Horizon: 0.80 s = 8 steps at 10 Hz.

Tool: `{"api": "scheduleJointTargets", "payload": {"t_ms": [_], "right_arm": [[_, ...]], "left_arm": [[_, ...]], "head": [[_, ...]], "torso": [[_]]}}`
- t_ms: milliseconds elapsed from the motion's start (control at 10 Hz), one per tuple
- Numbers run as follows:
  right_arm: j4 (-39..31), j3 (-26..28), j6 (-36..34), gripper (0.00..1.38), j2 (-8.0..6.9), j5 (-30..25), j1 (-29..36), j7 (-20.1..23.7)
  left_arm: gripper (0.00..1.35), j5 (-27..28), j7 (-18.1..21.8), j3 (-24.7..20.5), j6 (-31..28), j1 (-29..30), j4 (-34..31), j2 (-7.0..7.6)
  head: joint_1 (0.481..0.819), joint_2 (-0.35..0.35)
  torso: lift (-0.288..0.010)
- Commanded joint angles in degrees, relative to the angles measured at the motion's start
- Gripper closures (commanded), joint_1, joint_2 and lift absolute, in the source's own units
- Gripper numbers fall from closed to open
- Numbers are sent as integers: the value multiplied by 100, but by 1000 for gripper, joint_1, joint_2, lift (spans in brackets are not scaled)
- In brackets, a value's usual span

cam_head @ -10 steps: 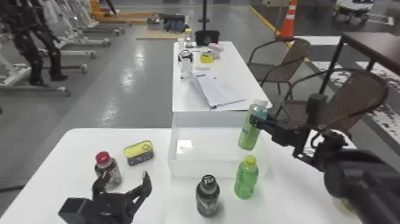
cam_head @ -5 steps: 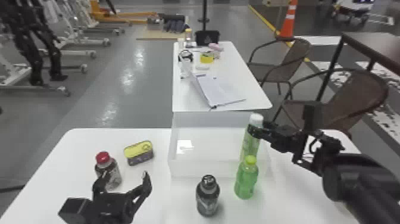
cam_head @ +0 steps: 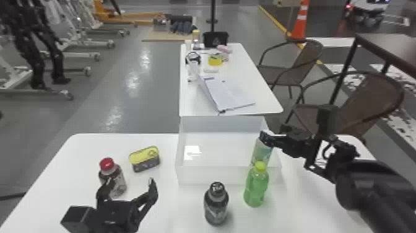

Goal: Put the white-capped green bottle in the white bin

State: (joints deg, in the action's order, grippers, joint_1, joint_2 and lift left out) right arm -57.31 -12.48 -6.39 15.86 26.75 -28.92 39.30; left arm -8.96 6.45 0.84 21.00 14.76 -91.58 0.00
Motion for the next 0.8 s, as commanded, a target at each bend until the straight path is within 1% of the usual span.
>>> {"api": "scheduleJointTargets", "payload": {"t_ms": [0,100,200,300,400,500,700], "right_arm": [[-447,264,67,61,-39,-100,282,-45],[-878,519,85,84,-83,-276,537,-125],[-1537,809,76,87,-127,-487,968,-335],[-2293,1125,76,88,-233,-672,1548,-687],[-2952,1503,120,88,-417,-944,2084,-951],[-3365,1732,120,88,-540,-1058,2488,-1065],[-3901,1784,313,88,-619,-1076,3297,-1469]], "left_arm": [[125,0,-3,4,36,0,0,-15],[125,18,-3,4,62,0,0,-15],[125,44,-12,13,80,0,0,-15],[125,53,-30,13,88,-9,0,-15],[125,53,-38,22,88,0,-9,-15],[125,53,-38,13,88,0,-9,-15],[125,88,-47,22,88,-9,-27,-15]], "head": [[549,0],[549,0],[549,0],[549,0],[549,0],[549,0],[549,0]], "torso": [[-100],[-100],[-100],[-100],[-100],[-100],[-100]]}}
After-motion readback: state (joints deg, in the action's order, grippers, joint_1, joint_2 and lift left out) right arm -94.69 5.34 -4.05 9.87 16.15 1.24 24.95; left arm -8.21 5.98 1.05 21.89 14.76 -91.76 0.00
